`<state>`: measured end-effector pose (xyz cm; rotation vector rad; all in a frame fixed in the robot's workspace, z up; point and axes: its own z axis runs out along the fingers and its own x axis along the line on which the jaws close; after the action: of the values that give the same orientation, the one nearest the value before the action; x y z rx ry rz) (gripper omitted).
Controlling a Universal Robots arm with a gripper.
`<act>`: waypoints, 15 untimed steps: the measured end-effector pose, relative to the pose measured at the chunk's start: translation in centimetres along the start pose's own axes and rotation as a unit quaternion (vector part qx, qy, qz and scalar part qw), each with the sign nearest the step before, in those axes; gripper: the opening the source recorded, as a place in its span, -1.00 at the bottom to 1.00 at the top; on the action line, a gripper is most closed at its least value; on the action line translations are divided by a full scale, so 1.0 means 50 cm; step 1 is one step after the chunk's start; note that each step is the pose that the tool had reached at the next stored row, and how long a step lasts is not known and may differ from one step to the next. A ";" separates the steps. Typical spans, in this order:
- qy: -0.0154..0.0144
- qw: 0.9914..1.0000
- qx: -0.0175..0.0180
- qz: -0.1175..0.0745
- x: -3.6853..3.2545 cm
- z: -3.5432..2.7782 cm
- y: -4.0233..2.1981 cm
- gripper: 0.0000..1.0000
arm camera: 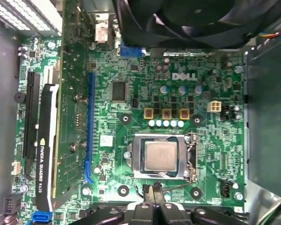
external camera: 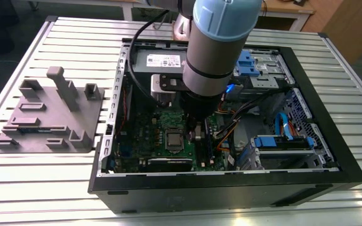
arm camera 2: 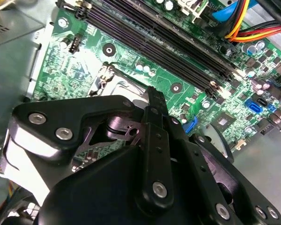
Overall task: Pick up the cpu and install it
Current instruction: 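Install the first cpu locking lever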
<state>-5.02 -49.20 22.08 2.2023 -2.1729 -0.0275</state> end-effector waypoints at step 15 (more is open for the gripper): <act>0.001 1.000 0.000 -0.012 0.017 0.023 0.001 -0.80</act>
<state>-5.10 -50.08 20.96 2.2282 -2.1460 -0.0266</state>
